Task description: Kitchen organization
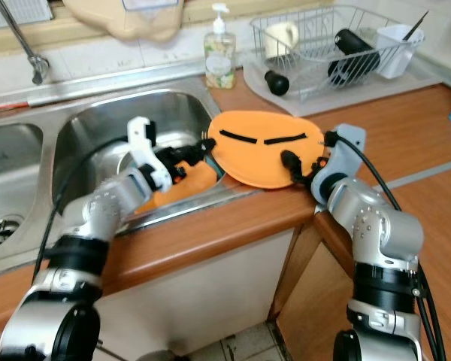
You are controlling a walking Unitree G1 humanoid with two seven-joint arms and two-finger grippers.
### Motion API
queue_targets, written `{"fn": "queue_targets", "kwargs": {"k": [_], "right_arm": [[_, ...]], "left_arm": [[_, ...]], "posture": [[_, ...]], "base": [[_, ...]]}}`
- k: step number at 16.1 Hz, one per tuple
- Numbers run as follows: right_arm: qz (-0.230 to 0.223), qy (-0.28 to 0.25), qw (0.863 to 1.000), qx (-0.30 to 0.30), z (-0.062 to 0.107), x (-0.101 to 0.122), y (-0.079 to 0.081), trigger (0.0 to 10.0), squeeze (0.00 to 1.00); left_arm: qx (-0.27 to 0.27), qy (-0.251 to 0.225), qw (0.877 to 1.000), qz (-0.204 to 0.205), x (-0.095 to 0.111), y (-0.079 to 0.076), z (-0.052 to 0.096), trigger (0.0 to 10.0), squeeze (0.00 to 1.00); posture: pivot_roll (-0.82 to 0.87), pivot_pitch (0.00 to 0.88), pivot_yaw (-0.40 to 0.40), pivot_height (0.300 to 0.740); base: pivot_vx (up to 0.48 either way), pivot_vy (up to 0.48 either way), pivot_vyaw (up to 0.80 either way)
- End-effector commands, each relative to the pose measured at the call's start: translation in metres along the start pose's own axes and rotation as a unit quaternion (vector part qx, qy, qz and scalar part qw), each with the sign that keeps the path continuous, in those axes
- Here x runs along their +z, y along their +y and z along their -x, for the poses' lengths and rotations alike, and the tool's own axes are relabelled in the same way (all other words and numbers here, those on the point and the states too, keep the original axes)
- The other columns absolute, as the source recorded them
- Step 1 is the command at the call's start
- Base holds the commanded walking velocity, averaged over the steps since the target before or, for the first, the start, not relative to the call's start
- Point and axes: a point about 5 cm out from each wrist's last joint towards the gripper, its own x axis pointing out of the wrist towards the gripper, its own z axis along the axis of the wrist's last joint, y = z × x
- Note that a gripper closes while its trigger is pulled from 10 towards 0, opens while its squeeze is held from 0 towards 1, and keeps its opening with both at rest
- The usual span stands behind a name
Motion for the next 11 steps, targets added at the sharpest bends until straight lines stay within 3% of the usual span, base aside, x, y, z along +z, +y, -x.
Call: {"fn": "queue_targets", "kwargs": {"k": [1, 3, 7, 11], "right_arm": [[0.001, 0.007, 1.000, 0.030, -0.001, -0.001, 0.011, 10.0, 0.00], [0.006, 0.012, 0.999, 0.051, 0.000, -0.003, 0.019, 10.0, 0.00], [0.008, 0.009, 0.997, 0.070, -0.001, -0.003, 0.026, 10.0, 0.00], [0.015, 0.007, 0.996, 0.085, -0.001, -0.002, 0.032, 10.0, 0.00]], "left_arm": [[0.011, 0.008, 1.000, -0.002, -0.002, 0.004, -0.002, 10.0, 0.00], [0.012, 0.025, 0.999, 0.025, -0.008, 0.006, -0.009, 10.0, 0.00], [0.021, 0.036, 0.998, 0.036, -0.012, 0.011, -0.015, 10.0, 0.00], [-0.039, -0.006, 0.995, 0.097, -0.003, 0.004, -0.019, 10.0, 0.00]], "posture": [[-0.05, 0.000, 0.104, 0.740], [-0.05, 0.000, 0.107, 0.740], [-0.05, 0.000, 0.109, 0.740], [-0.05, 0.000, 0.110, 0.740]], "base": [[0.000, 0.000, 0.00], [0.000, 0.000, 0.00], [0.000, 0.000, 0.00], [0.000, 0.000, 0.00]]}}
